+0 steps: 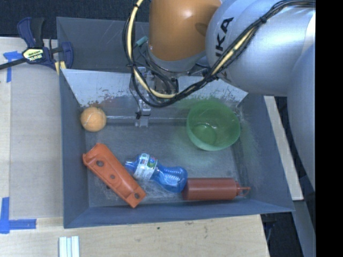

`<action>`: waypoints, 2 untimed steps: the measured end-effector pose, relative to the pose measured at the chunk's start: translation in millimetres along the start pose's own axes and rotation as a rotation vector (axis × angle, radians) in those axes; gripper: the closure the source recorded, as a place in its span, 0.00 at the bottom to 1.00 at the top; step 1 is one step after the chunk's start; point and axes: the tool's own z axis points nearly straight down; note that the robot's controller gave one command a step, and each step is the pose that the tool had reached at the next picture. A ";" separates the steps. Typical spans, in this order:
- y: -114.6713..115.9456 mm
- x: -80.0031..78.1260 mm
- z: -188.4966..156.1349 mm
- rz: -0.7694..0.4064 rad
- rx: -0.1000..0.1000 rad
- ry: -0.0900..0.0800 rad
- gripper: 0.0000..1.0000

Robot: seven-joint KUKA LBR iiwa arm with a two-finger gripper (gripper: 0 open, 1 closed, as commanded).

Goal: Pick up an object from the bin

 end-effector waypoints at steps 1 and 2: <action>-1.3 -1.0 -5.5 0.004 -0.001 -0.008 0.00; -0.4 -1.3 -3.7 0.004 -0.001 -0.009 0.00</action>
Offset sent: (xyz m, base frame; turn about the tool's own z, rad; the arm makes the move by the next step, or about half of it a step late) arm -0.0059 0.0475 -0.1042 0.0355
